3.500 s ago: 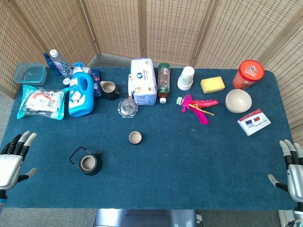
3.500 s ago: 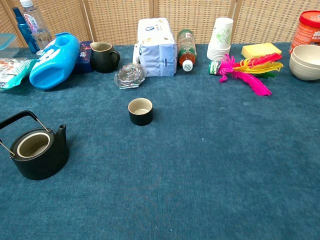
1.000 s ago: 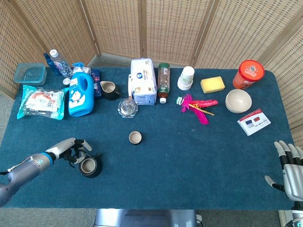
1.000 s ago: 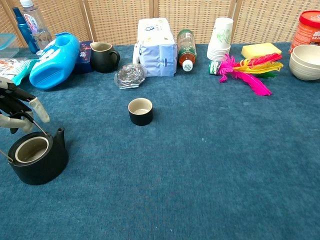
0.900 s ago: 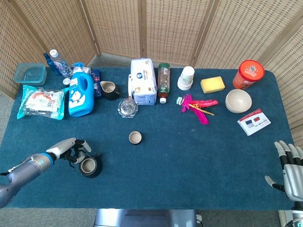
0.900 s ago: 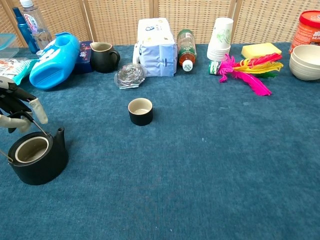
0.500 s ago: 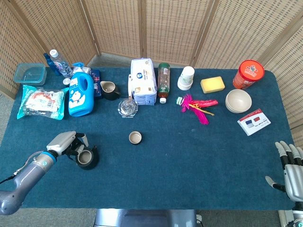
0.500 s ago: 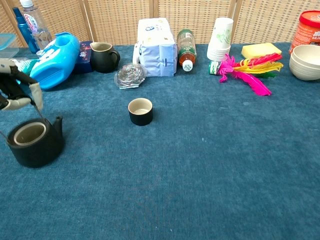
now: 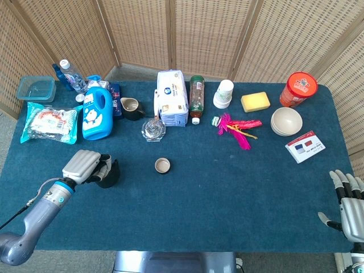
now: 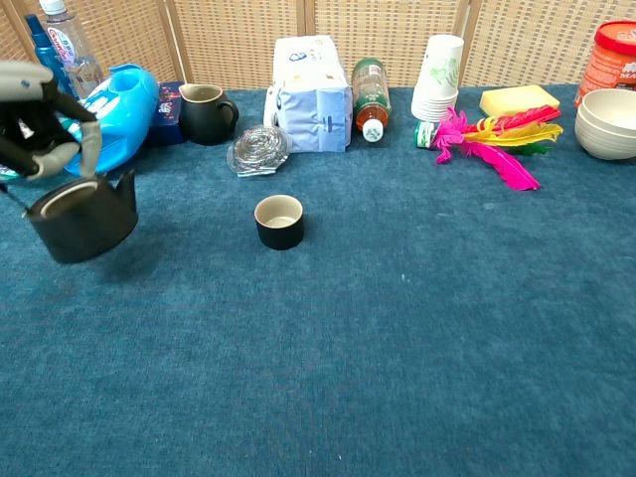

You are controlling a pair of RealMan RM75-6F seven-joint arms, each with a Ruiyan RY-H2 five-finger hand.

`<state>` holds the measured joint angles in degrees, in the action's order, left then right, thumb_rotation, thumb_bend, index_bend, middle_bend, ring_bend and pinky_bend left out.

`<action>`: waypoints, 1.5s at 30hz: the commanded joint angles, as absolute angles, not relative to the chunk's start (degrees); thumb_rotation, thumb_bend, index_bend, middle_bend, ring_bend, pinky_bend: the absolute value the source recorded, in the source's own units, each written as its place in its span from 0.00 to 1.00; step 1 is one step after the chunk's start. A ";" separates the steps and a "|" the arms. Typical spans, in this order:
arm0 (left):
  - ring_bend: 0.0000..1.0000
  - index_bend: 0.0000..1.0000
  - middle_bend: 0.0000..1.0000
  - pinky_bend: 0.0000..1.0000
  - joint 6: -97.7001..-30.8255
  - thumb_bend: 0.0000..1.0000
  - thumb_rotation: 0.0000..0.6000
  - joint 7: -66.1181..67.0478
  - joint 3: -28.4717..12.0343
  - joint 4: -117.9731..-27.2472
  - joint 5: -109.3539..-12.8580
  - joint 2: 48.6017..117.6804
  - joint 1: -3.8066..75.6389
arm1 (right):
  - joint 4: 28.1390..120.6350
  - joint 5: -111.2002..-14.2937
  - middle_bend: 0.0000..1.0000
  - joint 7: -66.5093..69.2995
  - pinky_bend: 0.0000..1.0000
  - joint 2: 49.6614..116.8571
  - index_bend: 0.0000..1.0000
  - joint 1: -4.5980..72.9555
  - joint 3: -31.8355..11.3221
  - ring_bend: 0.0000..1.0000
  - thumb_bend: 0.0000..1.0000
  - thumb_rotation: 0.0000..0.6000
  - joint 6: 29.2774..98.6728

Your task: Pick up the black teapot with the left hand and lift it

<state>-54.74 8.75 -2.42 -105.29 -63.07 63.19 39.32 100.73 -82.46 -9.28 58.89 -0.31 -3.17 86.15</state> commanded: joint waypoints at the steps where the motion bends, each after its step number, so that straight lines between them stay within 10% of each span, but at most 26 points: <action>1: 0.73 0.64 0.83 1.00 -54.57 0.63 1.00 12.18 -3.43 -104.11 -63.98 63.66 40.96 | 100.67 -82.17 0.00 -9.37 0.00 58.93 0.00 -0.25 -3.24 0.00 0.00 1.00 86.00; 45: 0.71 0.64 0.83 1.00 -64.75 0.63 1.00 15.17 2.49 -83.80 -97.18 74.19 41.57 | 101.12 -80.23 0.00 -11.45 0.00 59.55 0.00 -0.05 -3.62 0.00 0.00 1.00 85.84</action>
